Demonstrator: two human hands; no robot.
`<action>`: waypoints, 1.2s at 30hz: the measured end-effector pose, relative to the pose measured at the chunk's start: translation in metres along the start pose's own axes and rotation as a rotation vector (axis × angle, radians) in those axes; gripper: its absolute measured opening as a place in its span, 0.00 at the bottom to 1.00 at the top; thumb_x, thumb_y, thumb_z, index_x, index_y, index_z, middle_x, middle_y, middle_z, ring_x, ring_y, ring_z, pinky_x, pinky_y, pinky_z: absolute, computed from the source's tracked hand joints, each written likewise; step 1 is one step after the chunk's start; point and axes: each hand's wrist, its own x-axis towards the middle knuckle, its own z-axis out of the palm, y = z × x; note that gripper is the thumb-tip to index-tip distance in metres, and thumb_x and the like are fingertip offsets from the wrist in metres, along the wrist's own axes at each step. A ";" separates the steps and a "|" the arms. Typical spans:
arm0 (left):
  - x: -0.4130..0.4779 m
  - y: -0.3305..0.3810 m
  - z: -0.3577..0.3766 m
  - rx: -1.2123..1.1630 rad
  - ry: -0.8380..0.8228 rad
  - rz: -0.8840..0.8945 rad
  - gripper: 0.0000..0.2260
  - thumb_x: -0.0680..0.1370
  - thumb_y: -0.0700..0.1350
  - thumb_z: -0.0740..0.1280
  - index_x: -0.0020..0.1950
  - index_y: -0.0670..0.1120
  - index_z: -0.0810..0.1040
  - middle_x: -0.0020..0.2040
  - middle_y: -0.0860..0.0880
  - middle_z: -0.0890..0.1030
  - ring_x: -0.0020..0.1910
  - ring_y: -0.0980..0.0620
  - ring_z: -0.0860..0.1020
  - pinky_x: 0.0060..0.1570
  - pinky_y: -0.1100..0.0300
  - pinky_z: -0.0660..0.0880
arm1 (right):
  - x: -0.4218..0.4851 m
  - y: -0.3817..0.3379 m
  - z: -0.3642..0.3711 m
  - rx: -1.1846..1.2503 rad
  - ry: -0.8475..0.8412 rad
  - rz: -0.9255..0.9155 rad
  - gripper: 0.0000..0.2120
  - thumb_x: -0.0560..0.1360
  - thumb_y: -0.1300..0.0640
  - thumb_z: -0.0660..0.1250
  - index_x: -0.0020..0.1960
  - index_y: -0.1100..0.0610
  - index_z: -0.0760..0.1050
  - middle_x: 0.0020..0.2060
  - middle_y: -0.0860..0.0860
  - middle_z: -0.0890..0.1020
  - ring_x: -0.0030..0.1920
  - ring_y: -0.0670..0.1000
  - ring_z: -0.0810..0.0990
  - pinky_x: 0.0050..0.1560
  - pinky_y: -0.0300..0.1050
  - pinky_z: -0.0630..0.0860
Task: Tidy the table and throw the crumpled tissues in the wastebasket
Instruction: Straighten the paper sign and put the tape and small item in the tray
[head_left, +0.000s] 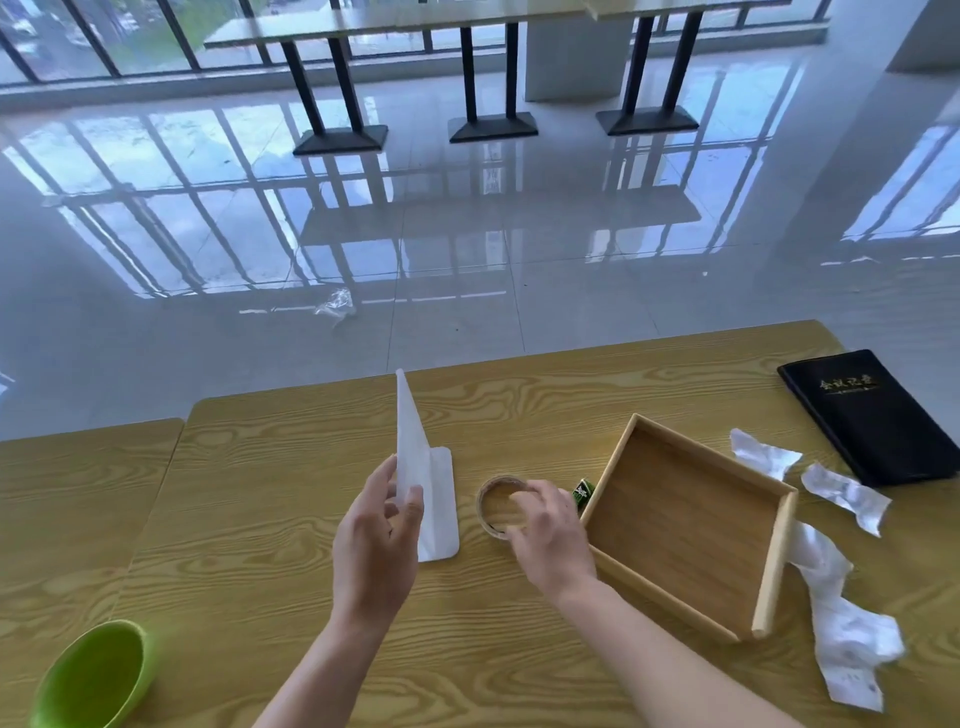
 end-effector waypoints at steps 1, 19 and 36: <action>0.001 -0.001 -0.001 -0.012 -0.015 -0.001 0.21 0.78 0.57 0.62 0.70 0.54 0.72 0.52 0.56 0.83 0.49 0.63 0.79 0.42 0.66 0.71 | -0.005 0.008 -0.011 0.029 0.117 0.021 0.15 0.75 0.58 0.71 0.61 0.56 0.77 0.61 0.54 0.77 0.64 0.56 0.73 0.64 0.47 0.73; 0.010 0.009 -0.006 -0.297 -0.182 -0.144 0.23 0.76 0.59 0.59 0.71 0.66 0.68 0.64 0.64 0.78 0.66 0.59 0.73 0.64 0.49 0.73 | -0.006 0.043 -0.018 0.095 0.034 0.448 0.03 0.76 0.54 0.65 0.47 0.54 0.75 0.42 0.49 0.80 0.44 0.52 0.78 0.45 0.49 0.76; 0.003 0.002 -0.009 -0.383 -0.160 -0.163 0.20 0.77 0.57 0.61 0.69 0.65 0.72 0.58 0.65 0.81 0.55 0.64 0.78 0.55 0.58 0.74 | 0.002 0.005 0.007 0.001 -0.084 0.340 0.04 0.76 0.55 0.66 0.45 0.55 0.71 0.42 0.50 0.77 0.41 0.50 0.76 0.41 0.43 0.71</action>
